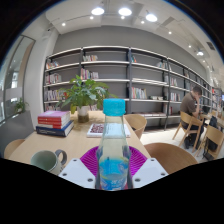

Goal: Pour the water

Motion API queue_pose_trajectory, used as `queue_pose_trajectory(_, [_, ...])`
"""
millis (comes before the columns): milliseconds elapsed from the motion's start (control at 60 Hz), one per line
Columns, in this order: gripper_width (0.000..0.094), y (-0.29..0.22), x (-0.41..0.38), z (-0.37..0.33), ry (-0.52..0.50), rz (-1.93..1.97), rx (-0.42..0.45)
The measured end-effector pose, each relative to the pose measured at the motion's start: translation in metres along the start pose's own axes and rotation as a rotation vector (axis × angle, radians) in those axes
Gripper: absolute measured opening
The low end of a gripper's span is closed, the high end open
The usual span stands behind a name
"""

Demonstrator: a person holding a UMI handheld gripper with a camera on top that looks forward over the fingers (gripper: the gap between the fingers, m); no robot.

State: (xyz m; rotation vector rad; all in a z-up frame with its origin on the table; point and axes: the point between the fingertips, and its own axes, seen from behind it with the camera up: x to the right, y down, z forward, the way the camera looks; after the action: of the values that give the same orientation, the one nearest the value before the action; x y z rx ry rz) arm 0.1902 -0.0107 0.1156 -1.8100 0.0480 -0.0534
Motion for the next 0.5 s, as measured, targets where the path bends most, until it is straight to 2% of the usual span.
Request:
queue_pose_trajectory(33, [0.0366,0.000,0.000,0.000,0.007,0.008,-0.005])
queue_pose_trajectory(183, [0.0532,0.006,-0.001,0.002,0.011,0.012,-0.040])
queue_pose_trajectory(217, [0.0613,0.014,-0.001,0.001,0.013,0.019,-0.077])
queue_pose_trajectory(250, [0.0775,0.022,0.002,-0.003,0.023,0.028,-0.112])
queue_pose_trajectory(300, [0.0873,0.032,0.004,-0.013,0.039,0.037,-0.150])
queue_pose_trajectory(333, [0.0848,0.040,0.004,-0.024,0.043,0.042,-0.173])
queue_pose_trajectory(500, [0.0846,0.080,-0.023,-0.088,0.048,0.017,-0.293])
